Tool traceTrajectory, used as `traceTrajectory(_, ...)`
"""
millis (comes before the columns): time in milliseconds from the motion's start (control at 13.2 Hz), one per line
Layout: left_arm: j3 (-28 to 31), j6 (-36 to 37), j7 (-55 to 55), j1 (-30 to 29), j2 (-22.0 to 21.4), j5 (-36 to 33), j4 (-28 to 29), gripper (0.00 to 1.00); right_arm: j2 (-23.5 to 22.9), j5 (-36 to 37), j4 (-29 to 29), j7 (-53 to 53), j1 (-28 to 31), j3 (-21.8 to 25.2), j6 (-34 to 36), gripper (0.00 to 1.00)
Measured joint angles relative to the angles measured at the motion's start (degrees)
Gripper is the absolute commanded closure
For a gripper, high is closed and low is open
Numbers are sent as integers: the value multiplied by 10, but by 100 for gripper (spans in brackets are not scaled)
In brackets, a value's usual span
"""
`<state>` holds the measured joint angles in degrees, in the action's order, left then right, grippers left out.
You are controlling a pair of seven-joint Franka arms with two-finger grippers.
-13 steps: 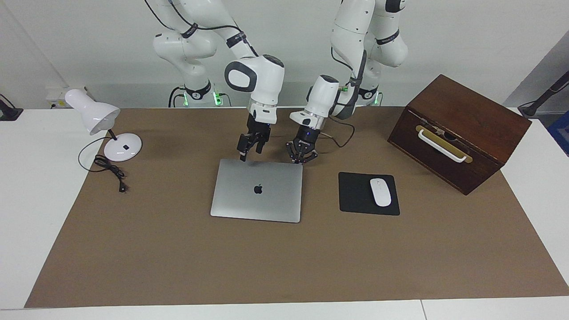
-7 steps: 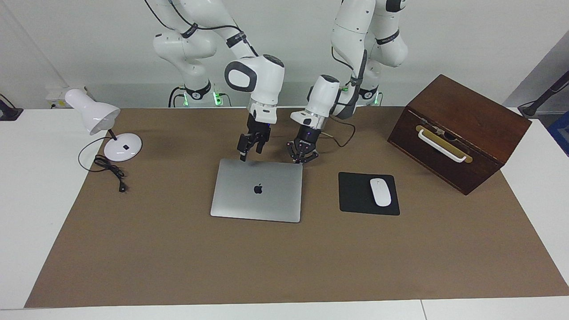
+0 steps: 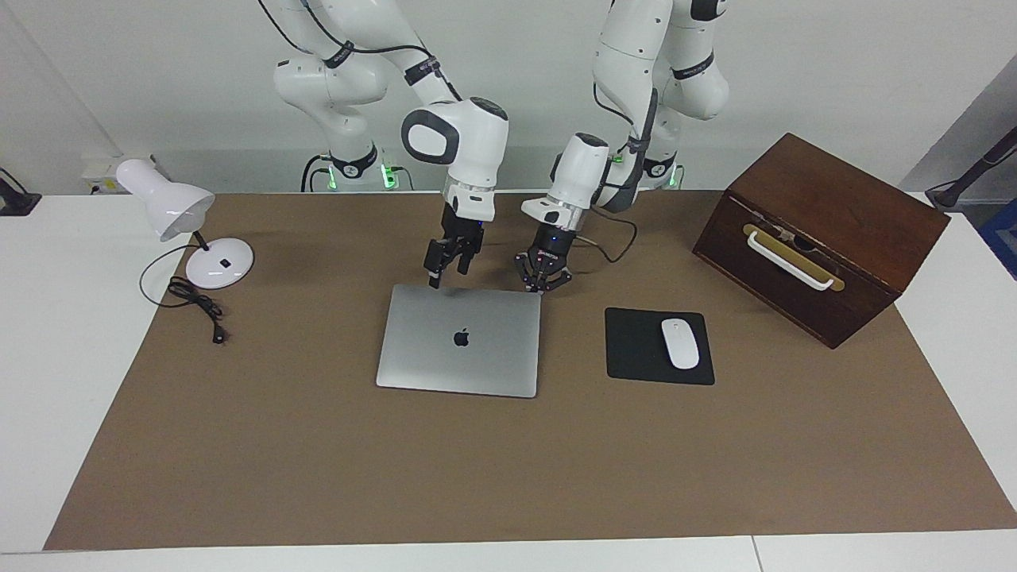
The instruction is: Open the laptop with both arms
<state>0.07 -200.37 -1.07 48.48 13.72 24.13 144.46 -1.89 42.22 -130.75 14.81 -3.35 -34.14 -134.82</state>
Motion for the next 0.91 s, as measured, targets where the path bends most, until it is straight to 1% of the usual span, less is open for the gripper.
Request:
traceTrajectory(228,2,-1,0,-1,-2,3,-2,100,0,0,0,0,0,0,0,0)
traceTrajectory(456,4,-2,0,-12,-3,4,-17,100,0,0,0,0,0,0,0,0)
traceTrajectory(912,2,-1,0,-15,-2,4,-18,100,0,0,0,0,0,0,0,0)
